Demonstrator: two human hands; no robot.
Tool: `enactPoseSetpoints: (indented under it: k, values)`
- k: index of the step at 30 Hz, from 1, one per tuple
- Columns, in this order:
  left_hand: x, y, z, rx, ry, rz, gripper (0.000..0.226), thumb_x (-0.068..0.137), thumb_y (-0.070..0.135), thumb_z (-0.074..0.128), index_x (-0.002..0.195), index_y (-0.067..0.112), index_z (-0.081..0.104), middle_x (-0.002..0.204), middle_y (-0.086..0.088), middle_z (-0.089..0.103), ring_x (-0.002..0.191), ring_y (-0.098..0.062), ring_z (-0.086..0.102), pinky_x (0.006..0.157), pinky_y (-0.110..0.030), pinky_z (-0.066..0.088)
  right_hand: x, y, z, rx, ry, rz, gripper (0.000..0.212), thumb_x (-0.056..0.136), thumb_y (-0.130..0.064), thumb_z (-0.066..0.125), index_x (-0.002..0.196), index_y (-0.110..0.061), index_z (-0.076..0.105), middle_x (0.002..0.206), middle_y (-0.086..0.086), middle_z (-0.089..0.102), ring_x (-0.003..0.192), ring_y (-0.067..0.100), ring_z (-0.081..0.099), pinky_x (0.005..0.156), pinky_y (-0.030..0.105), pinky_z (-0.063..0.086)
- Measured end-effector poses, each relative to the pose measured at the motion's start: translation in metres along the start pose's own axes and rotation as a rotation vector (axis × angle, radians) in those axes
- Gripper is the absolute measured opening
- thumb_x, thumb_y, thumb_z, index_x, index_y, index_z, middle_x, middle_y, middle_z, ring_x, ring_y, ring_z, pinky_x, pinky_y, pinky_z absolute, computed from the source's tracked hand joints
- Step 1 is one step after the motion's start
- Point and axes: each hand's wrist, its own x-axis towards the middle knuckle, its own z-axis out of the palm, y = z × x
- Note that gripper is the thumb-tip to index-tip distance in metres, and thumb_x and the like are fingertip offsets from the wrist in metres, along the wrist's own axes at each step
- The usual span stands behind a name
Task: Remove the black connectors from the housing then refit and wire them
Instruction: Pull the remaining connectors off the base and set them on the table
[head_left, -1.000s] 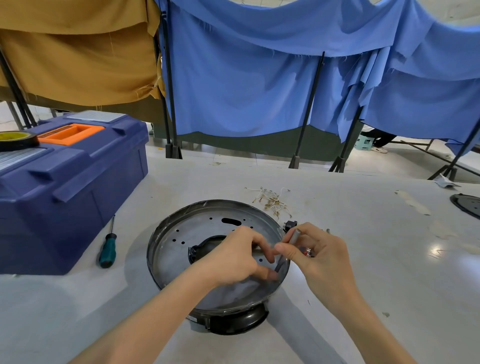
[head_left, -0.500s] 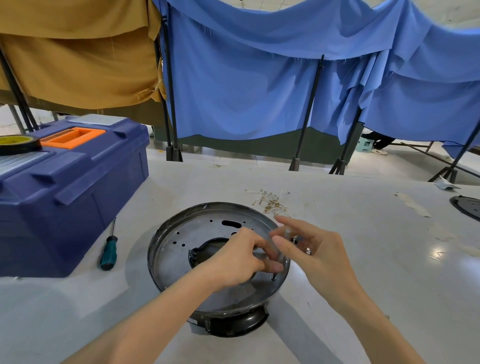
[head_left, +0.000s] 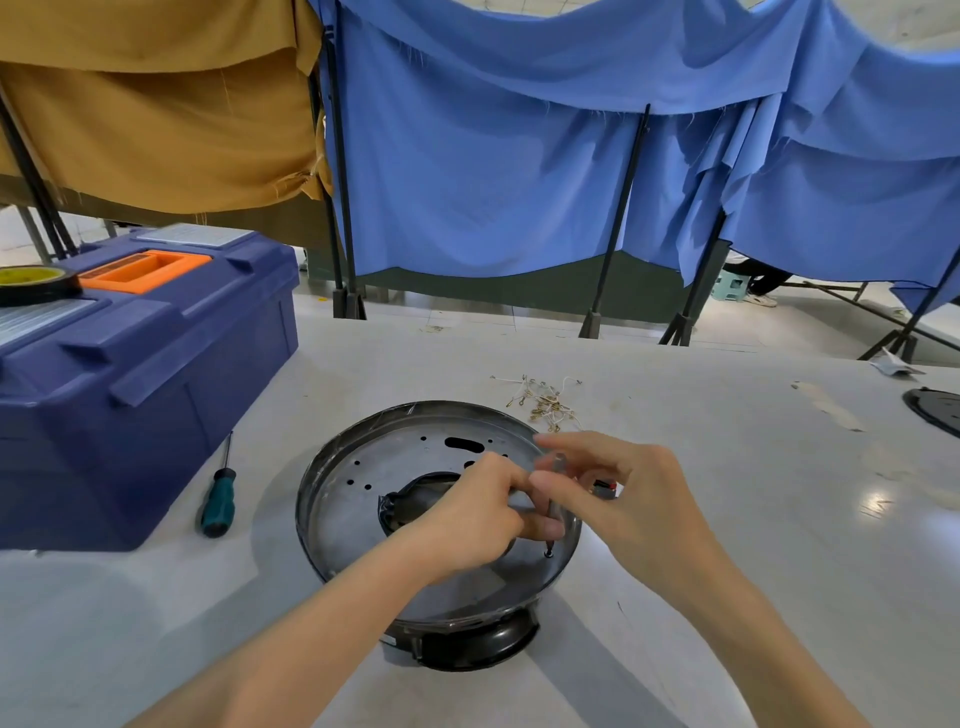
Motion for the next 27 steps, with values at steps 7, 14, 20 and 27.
enactPoseSetpoints:
  k: [7,14,20,27]
  values:
    - [-0.003,0.003,0.002,-0.006,0.014,-0.015,0.020,0.071,0.029,0.083,0.076,0.016,0.069,0.098,-0.003,0.071,0.103,-0.012,0.062,0.098,-0.037,0.044,-0.001,0.000,0.004,-0.065,0.160,0.016,0.013,0.075,-0.007,0.080,0.084,-0.015,0.077,0.064,-0.022,0.066,0.066,-0.004,0.065,0.066,0.004,0.045]
    - [0.001,0.003,0.004,0.033,-0.026,0.017,0.005,0.082,0.012,0.074,0.080,0.009,0.070,0.090,-0.007,0.071,0.097,-0.018,0.064,0.102,-0.042,0.043,-0.005,-0.004,0.009,-0.050,0.247,0.098,0.018,0.069,-0.011,0.085,0.071,-0.022,0.071,0.058,-0.010,0.065,0.059,0.003,0.062,0.059,0.010,0.047]
    - [-0.001,-0.002,0.001,-0.034,-0.028,-0.043,0.005,0.085,0.012,0.070,0.082,0.008,0.071,0.095,-0.024,0.069,0.083,-0.024,0.054,0.089,-0.045,0.044,0.009,-0.008,-0.007,-0.060,-0.101,0.002,0.019,0.076,-0.011,0.080,0.093,-0.018,0.077,0.074,-0.011,0.071,0.072,0.003,0.068,0.074,0.016,0.053]
    - [-0.004,0.004,0.003,-0.028,0.008,0.000,0.019,0.074,0.023,0.082,0.073,0.009,0.068,0.084,-0.002,0.072,0.092,-0.015,0.066,0.094,-0.032,0.047,0.000,-0.004,0.005,-0.008,0.118,0.057,0.024,0.069,-0.013,0.084,0.068,-0.030,0.068,0.062,-0.013,0.067,0.057,0.003,0.063,0.059,0.010,0.047]
